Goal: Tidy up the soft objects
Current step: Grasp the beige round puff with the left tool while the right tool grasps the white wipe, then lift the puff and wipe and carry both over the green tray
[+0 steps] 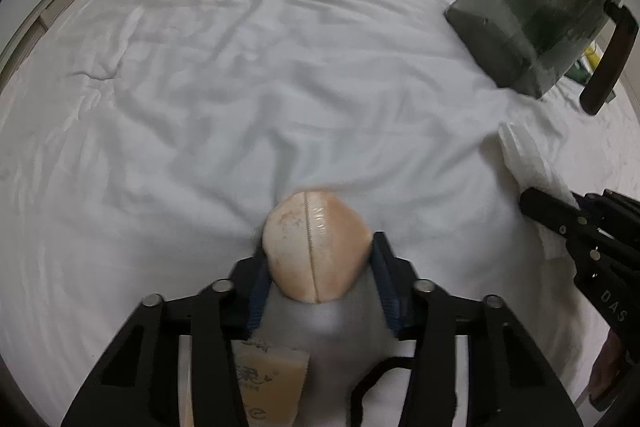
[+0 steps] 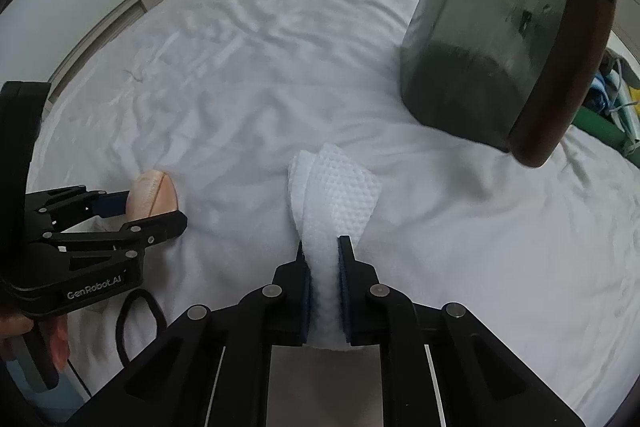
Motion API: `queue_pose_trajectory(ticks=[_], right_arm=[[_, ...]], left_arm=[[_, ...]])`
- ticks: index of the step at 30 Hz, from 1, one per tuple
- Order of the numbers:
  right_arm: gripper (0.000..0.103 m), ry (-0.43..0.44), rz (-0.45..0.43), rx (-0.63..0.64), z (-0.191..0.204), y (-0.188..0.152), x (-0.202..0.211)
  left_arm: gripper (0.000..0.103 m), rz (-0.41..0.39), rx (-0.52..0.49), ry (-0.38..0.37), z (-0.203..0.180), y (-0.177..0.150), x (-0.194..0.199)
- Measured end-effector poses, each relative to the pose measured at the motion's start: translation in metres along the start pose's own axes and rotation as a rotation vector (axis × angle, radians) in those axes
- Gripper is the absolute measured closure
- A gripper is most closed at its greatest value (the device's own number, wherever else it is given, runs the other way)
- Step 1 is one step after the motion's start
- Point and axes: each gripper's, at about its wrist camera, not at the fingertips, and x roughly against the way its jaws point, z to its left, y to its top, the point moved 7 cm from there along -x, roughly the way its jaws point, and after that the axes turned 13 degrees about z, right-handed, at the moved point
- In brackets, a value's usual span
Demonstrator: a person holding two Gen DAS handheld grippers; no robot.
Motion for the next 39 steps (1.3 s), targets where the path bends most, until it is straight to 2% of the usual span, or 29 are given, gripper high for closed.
queue_pose_trajectory(ticks=[6,9,13,20,27,31,34,39], right_arm=[[0.093,0.017,-0.025,0.022,0.005,-0.001,0.016],[0.093,0.033,-0.033,0.034,0.008,-0.002,0.024],[0.093,0.051,-0.03,0.053,0.007,-0.007,0.029],[0.093,0.081,-0.018,0.083,0.006,-0.01,0.035],[0.093,0.115,-0.028,0.073,-0.008,-0.017,0.056],[0.093,0.113,-0.039,0.054,-0.033,-0.029,0.084],[0.093,0.094,-0.043,0.028,-0.059,-0.041,0.107],[0.093,0.026,-0.07,-0.061,-0.132,-0.055,0.15]], left_arm=[[0.091,-0.027,0.009,-0.033,-0.001,0.005,0.023],[0.095,-0.037,0.003,-0.033,-0.005,0.006,0.035],[0.096,-0.049,-0.008,-0.013,-0.015,0.007,0.043],[0.097,-0.038,0.005,-0.023,-0.023,0.003,0.052],[0.097,-0.051,-0.018,0.003,-0.044,-0.004,0.08],[0.097,-0.064,-0.078,-0.026,-0.081,-0.009,0.108],[0.097,-0.069,-0.142,-0.067,-0.123,-0.012,0.127],[0.097,-0.079,-0.25,-0.154,-0.197,-0.006,0.148]])
